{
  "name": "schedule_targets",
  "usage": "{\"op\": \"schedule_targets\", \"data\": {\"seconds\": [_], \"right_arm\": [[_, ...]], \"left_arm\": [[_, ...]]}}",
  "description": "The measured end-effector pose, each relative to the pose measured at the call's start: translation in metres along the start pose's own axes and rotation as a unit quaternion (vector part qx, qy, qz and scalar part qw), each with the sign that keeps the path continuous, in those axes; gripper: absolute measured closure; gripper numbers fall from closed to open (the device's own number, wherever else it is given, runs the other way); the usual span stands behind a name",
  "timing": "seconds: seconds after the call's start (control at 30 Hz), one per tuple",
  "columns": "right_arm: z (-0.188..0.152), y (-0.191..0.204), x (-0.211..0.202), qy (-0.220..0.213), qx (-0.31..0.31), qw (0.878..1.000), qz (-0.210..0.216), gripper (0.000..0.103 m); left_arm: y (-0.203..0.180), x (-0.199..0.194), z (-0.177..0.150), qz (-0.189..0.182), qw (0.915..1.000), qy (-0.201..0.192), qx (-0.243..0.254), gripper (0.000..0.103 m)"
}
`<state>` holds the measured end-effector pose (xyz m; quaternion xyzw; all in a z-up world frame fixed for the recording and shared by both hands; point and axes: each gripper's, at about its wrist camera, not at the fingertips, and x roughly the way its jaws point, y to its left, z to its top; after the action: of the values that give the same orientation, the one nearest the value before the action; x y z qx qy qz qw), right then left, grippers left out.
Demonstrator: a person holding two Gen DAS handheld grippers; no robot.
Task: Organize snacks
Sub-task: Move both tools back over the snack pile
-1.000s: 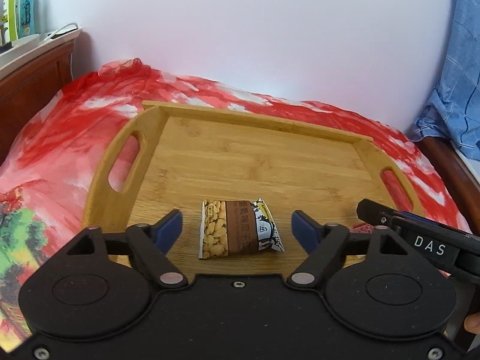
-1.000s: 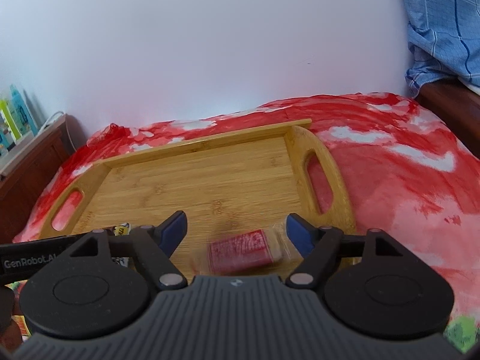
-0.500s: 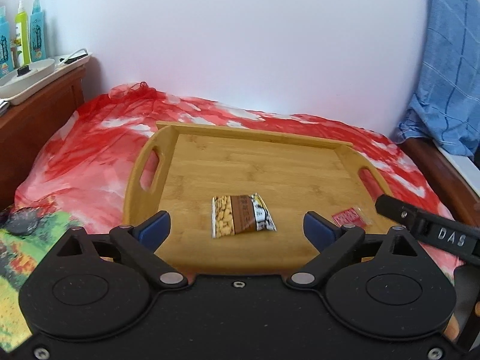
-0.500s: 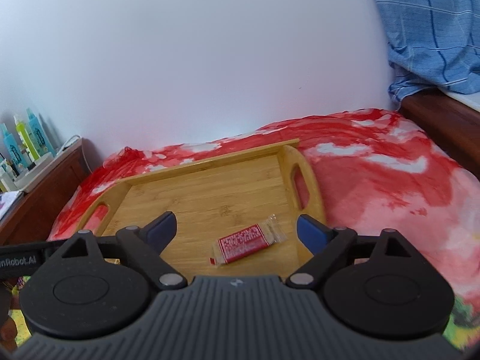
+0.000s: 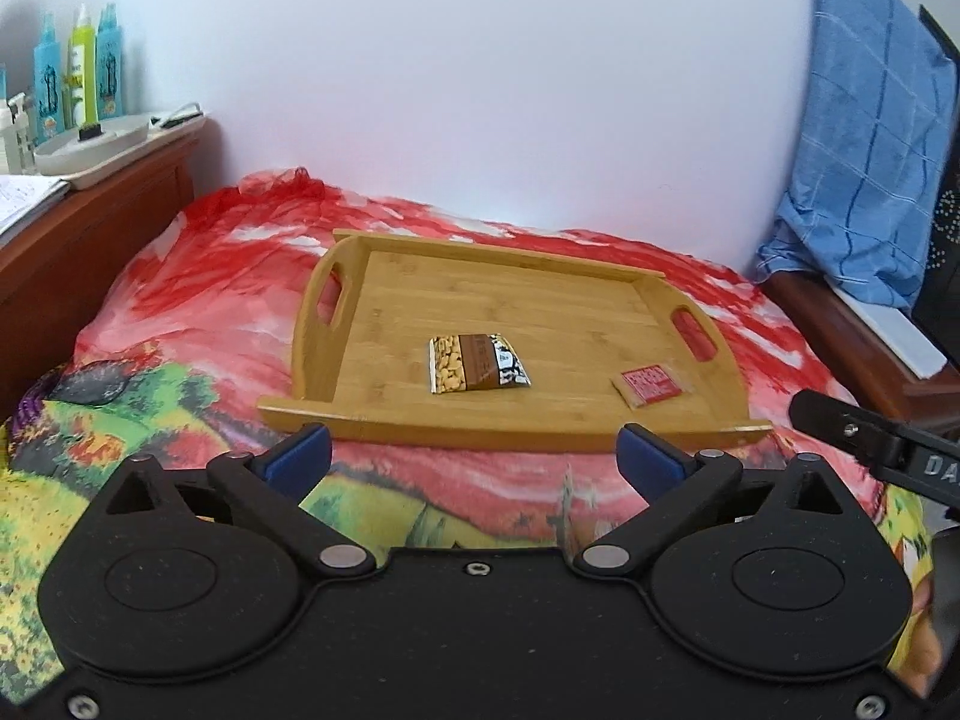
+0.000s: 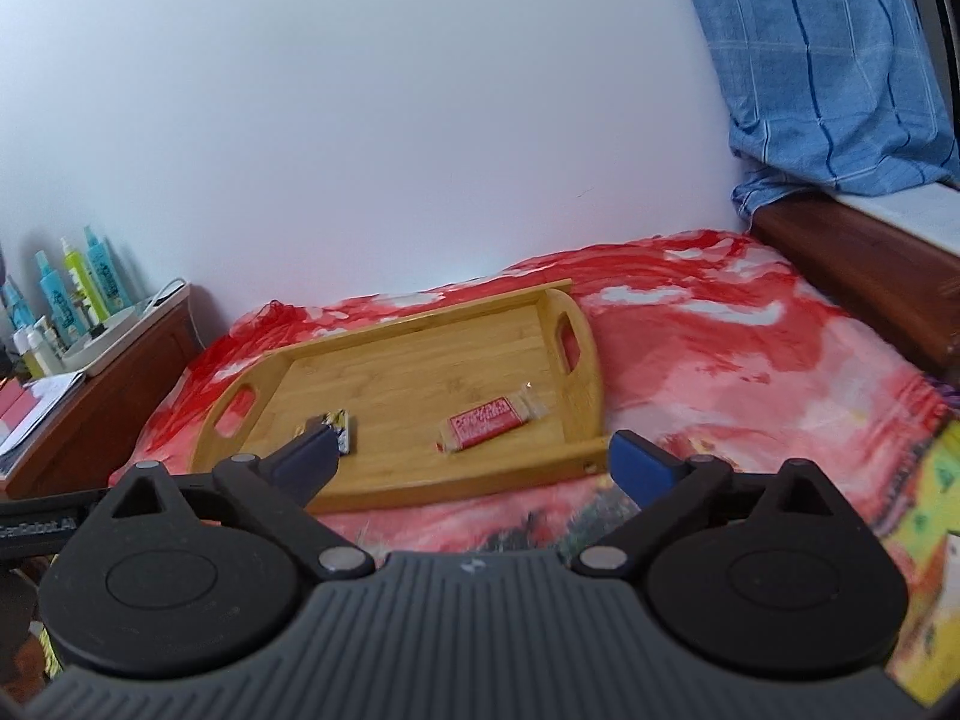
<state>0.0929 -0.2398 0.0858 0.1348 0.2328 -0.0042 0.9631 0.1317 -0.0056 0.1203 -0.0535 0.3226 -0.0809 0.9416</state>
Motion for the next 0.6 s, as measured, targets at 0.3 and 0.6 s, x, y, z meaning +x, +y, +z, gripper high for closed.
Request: {"op": "schedule_targets", "data": {"seconds": [0.3, 0.6], "right_arm": [[-0.056, -0.026, -0.027, -0.028, 0.037, 0.999, 0.012, 0.0], [-0.066, 0.014, -0.033, -0.005, -0.096, 0.994, -0.055, 0.004]], "left_arm": [[-0.001, -0.027, -0.042, 0.011, 0.9991, -0.022, 0.033, 0.001], [0.004, -0.034, -0.072, 0.021, 0.999, -0.028, 0.027, 0.005]]}}
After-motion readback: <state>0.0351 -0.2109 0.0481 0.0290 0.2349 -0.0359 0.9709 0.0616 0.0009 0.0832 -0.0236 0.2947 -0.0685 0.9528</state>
